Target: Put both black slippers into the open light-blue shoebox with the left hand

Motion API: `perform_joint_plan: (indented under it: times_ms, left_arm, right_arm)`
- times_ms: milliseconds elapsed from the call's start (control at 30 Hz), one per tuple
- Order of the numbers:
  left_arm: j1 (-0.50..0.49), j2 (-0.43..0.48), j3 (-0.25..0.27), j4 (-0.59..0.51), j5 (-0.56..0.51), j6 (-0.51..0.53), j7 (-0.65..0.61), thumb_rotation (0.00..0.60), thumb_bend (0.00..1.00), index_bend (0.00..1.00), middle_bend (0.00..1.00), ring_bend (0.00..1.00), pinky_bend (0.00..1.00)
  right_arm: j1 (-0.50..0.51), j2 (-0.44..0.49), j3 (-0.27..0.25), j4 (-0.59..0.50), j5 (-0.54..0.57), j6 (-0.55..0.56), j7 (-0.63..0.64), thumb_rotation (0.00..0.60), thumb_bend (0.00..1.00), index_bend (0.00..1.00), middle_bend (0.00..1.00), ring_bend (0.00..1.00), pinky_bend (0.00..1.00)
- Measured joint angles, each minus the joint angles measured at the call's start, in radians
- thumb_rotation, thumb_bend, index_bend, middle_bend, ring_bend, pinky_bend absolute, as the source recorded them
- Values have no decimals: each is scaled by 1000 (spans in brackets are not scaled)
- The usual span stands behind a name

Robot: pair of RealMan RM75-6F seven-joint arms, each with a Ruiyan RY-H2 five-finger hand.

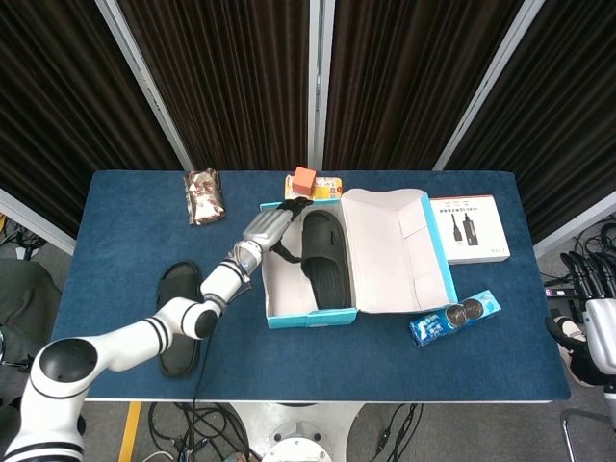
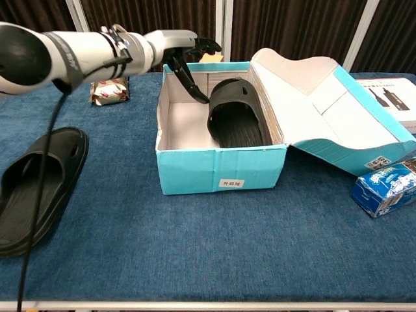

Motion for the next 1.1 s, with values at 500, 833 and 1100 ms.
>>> perform_joint_plan:
  times_ms: [500,833,1100]
  left_arm:
    - [225,457,103,-501,-189,294,249,600,0,92,89,500,618]
    - [309,578,271,-613,-269,194,294,600,0,85,94,621,660]
    - [300,541,337,-616,-345,121,298,600,0,66,94,640,660]
  right_arm:
    - [-2,-4,-2,21,-26,15,32,600,155,0,83,0,19]
    - [13,-18,-5,27,-43,-1,36,600,154,0,83,0,23]
    - [10,-18,-10,25,-42,-1,32,600,155,0,83,0,22]
